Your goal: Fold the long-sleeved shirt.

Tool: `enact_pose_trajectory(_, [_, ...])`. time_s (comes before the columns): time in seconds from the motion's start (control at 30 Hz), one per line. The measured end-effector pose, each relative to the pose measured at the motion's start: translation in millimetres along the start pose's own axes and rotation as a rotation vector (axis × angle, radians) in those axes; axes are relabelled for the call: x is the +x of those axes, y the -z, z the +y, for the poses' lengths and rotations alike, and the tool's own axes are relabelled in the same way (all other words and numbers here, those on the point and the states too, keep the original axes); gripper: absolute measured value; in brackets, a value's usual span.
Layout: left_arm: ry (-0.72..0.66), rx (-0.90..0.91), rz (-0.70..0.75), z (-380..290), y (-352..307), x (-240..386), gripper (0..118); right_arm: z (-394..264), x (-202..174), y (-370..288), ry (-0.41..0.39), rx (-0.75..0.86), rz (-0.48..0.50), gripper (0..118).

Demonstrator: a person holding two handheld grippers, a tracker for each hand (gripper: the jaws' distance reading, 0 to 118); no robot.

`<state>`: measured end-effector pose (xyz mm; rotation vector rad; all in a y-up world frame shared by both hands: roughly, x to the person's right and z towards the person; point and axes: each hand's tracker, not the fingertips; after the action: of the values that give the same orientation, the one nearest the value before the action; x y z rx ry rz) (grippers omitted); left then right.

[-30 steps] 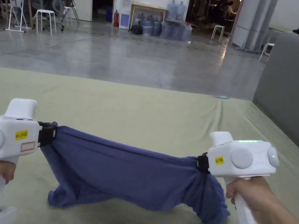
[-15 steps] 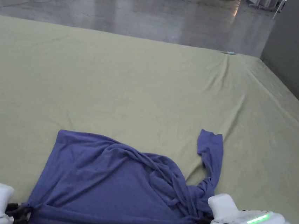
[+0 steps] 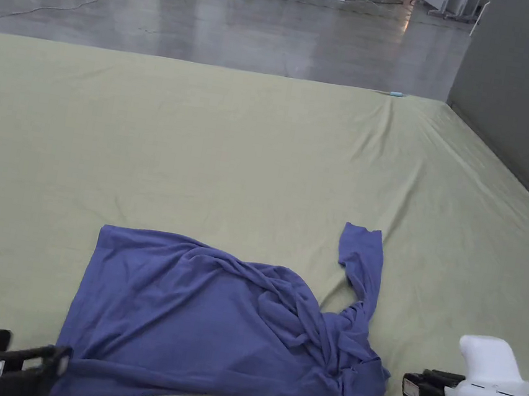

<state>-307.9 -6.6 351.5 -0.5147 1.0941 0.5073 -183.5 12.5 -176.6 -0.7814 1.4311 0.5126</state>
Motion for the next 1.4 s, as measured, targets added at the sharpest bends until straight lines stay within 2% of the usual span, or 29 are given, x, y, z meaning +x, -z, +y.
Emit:
enact_pose_trajectory(0.07, [0.018,0.025,0.074,-3.1,6.6,-3.9,0,-6.0,-3.6,-5.8,-0.017,-0.034,0.024,0])
enact_pose_trajectory(0.17, [0.001,-0.032,0.027,-10.9,15.8,5.0,0,-8.9,-4.1,-7.8,-0.001,-0.045,0.021,0])
enact_pose_trajectory(0.3, [0.028,-0.018,0.008,-13.2,33.5,9.8,48,-5.8,-7.8,-5.3,0.002,-0.047,0.03,0])
enact_pose_trajectory(0.33, [0.045,-0.058,0.022,-14.2,43.2,10.6,86,-4.2,-9.5,-4.1,0.001,-0.047,0.029,0])
enact_pose_trajectory(0.37, [0.053,-0.086,0.031,-14.5,52.0,13.5,99,-2.8,-11.4,-3.2,0.001,-0.046,0.031,0])
enact_pose_trajectory(0.5, [0.078,-0.173,0.049,-25.6,85.0,19.8,96,9.7,-15.7,4.2,-0.007,-0.044,0.035,0])
enact_pose_trajectory(0.53, [0.081,-0.197,0.049,-29.2,92.5,20.6,90,14.2,-18.0,6.5,-0.017,-0.044,0.034,0])
enact_pose_trajectory(0.57, [0.082,-0.199,0.059,-32.8,96.3,21.9,71,19.7,-13.6,15.3,-0.029,-0.046,0.035,0])
enact_pose_trajectory(0.6, [0.082,-0.195,0.064,-35.1,96.9,23.3,19,24.5,-14.5,18.9,-0.036,-0.046,0.034,0])
enact_pose_trajectory(0.63, [0.079,-0.196,0.059,-36.2,99.3,20.2,0,31.8,-16.2,24.0,-0.047,-0.048,0.035,0])
enact_pose_trajectory(0.73, [0.021,-0.217,0.005,-34.9,91.8,22.4,0,61.9,-20.9,47.7,-0.093,-0.055,0.04,0])
enact_pose_trajectory(0.83, [0.022,-0.193,0.018,-29.4,81.2,23.6,0,101.9,-32.1,79.6,-0.13,-0.055,0.078,0])
enact_pose_trajectory(0.87, [0.016,-0.188,0.013,-27.7,77.9,24.8,0,116.8,-35.9,94.3,-0.131,-0.056,0.095,9])
enact_pose_trajectory(0.9, [0.011,-0.184,0.011,-25.2,76.7,22.3,0,128.1,-38.8,107.3,-0.129,-0.054,0.106,39])
enact_pose_trajectory(0.93, [0.009,-0.181,0.01,-23.8,74.6,23.6,0,141.9,-42.5,124.7,-0.13,-0.063,0.111,57])
enact_pose_trajectory(0.97, [0.008,-0.181,0.011,-22.7,72.9,25.5,0,156.8,-41.9,148.1,-0.127,-0.079,0.122,60])
enact_pose_trajectory(1.1, [0.004,-0.179,0.015,-21.6,71.9,26.1,0,184.5,-44.4,215.3,-0.133,-0.2,0.114,60])
enact_pose_trajectory(1.23, [-0.023,-0.181,0.013,-22.3,72.9,23.0,0,185.9,-44.9,258.4,-0.16,-0.317,0.021,59])
enact_pose_trajectory(1.33, [-0.027,-0.184,0.011,-23.9,78.8,13.9,0,181.9,-47.8,267.9,-0.167,-0.393,0.061,55])
enact_pose_trajectory(1.37, [-0.025,-0.185,0.01,-23.0,79.8,13.6,0,177.7,-52.2,267.0,-0.175,-0.396,0.092,51])
enact_pose_trajectory(1.4, [-0.024,-0.186,0.011,-21.9,80.6,13.4,0,176.1,-55.0,266.5,-0.186,-0.395,0.105,31])
